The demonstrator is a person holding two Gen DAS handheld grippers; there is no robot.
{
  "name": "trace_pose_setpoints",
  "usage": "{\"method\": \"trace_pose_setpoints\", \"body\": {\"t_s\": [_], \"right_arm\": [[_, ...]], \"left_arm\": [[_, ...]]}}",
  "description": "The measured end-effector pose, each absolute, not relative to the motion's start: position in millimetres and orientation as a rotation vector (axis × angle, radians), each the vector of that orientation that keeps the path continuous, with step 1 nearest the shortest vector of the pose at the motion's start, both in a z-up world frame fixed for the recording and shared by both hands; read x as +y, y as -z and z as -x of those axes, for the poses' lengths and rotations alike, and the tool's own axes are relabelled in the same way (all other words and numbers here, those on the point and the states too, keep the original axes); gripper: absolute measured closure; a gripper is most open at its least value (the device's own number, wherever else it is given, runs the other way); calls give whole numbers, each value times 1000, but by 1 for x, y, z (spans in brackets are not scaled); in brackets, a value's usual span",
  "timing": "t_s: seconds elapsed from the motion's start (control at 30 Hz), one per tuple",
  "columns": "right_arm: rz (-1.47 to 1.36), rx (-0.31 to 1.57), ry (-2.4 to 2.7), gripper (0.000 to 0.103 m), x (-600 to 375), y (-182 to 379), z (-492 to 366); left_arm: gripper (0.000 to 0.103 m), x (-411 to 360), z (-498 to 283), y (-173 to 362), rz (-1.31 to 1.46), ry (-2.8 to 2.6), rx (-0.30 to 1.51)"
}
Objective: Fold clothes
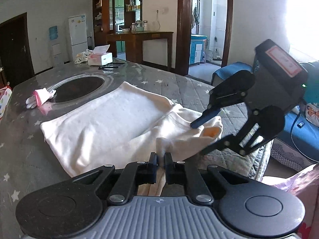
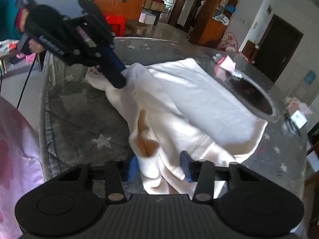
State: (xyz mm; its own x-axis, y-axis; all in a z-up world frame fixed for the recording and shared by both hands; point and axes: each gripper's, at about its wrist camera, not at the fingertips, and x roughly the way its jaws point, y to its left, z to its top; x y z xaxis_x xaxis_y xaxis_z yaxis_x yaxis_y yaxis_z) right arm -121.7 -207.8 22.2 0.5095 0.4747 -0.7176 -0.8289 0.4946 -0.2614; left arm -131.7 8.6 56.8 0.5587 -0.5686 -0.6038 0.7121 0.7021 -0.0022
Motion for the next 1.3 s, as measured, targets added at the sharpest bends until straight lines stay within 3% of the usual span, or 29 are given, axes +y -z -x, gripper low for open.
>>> {"method": "trace_pose_setpoints", "body": {"t_s": [0.1,0.17,0.37,0.47,0.63,0.73,0.8,0.9,1.3], "right_arm": [[599,624,-865,88,-208,-25,116],[567,632,-863,90,-209,-29,113],[509,669,-853,91,-210,-38,103],[492,673,-844,91,-210,-42,99],[480,670,-829,91,-208,-47,97],[479,667,-822,91,-206,-48,96],[482,669,-813,92,-206,-47,97],[481,660,-808,93,-205,-48,100],[449,587,-866,94,-216,-84,133]], "left_arm": [[91,11,137,-52,-268,759,607],[89,12,142,-48,-286,756,598],[78,12,160,-38,-369,720,556],[77,13,164,-34,-394,711,556],[62,9,170,-28,-473,691,519],[62,8,169,-24,-509,688,517],[82,10,167,-23,-518,682,519],[93,16,164,-28,-495,679,517],[95,42,183,-78,-351,738,501]]}}
